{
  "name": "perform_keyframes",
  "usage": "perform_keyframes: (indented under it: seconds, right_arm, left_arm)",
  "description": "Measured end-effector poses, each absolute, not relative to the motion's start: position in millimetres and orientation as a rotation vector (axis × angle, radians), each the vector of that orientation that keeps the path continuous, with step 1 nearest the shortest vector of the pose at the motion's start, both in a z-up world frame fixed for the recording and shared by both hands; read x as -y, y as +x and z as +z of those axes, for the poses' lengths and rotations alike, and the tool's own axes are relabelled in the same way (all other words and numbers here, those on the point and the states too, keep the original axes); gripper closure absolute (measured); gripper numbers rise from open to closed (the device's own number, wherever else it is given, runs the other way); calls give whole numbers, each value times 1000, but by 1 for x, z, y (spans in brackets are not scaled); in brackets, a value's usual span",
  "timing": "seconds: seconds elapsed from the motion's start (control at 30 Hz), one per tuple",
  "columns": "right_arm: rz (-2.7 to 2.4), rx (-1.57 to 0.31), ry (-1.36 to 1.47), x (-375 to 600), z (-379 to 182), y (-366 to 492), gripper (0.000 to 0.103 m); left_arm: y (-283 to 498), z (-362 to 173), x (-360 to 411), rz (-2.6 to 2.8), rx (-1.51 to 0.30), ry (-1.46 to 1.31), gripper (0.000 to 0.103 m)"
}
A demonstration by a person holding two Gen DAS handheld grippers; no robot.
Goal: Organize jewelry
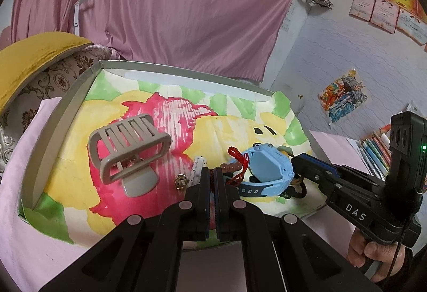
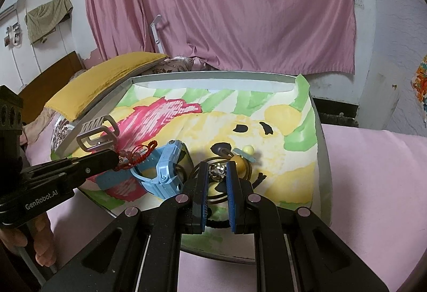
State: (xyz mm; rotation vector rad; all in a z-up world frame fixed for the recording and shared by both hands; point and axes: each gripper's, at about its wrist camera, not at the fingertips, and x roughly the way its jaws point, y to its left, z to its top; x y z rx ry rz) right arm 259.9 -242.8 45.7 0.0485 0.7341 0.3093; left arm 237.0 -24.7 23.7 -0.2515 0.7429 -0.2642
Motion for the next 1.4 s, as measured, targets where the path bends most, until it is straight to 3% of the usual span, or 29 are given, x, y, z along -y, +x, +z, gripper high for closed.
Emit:
perform_keyframes:
  seconds: [0.3, 0.7, 0.9, 1.07, 1.2, 1.4]
  right_arm:
    - [312, -731, 56, 241, 46, 259, 91]
    - [296, -675, 60, 246, 52, 250, 71]
    - [279, -621, 61, 251, 59, 243, 65]
    - [267, -565, 50, 253, 66, 233, 54]
    - [255, -534, 37, 254, 69, 228, 49]
    - [247, -483, 39, 258, 76, 218, 40]
  left_arm:
    - [237, 23, 24, -262, -743, -252, 98]
    - [230, 29, 21, -232, -694, -236, 87]
    - [222, 35, 15, -202, -642, -235, 67]
    - [211, 43, 10, -158, -571, -222, 48]
    - [204, 48, 9, -132, -526, -202, 41]
    - [197, 52, 1, -89, -486, -224, 21]
